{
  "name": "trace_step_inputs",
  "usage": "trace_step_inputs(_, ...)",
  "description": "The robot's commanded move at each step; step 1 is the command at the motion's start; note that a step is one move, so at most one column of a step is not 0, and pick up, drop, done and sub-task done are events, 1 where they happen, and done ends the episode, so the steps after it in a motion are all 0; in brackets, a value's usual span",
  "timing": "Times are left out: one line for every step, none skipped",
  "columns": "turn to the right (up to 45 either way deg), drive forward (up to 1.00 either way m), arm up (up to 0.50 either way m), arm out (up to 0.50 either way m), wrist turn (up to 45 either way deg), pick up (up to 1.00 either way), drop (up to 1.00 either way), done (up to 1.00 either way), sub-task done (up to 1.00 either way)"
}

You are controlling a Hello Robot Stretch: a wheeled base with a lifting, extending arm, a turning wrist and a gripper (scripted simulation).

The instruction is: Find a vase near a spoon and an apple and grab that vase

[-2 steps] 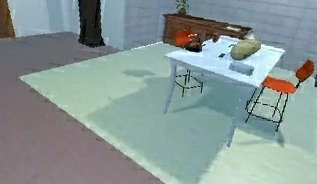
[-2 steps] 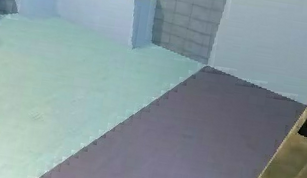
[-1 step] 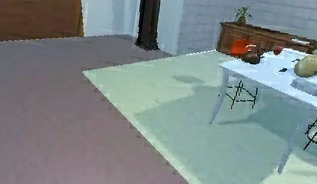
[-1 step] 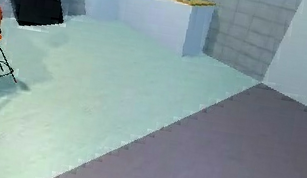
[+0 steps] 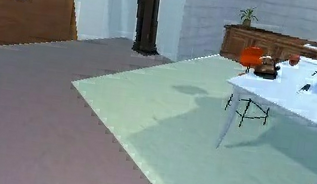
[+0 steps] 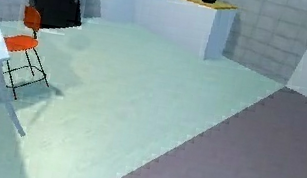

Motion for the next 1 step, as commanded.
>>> trace_step_inputs(3.0,0.0,0.0,0.0,0.0,0.0,0.0,0.0,0.0)
